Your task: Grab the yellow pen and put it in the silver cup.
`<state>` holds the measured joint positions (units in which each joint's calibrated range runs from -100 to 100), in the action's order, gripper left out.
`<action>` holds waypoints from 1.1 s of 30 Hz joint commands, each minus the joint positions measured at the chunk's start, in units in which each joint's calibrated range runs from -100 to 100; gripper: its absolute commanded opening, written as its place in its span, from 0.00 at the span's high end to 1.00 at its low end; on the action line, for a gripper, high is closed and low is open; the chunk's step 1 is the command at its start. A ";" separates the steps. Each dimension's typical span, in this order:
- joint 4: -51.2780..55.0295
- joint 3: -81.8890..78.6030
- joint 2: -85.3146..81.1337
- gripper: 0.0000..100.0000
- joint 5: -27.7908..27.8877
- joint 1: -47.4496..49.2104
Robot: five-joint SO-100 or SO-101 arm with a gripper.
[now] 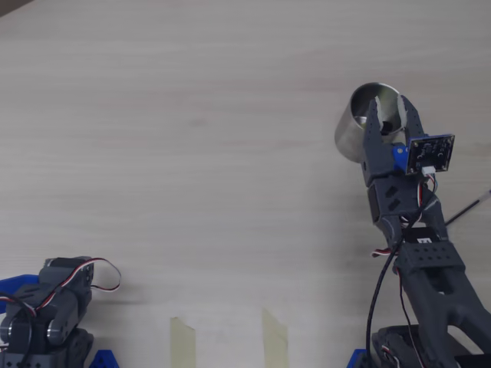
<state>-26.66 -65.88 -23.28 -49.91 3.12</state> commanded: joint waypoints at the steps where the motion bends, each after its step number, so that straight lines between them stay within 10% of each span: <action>1: 0.20 -1.05 -4.16 0.84 0.34 -0.06; 33: 0.29 -30.96 -34.96 0.92 -0.13 -2.04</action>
<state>-26.50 -96.07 -55.69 -49.91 1.46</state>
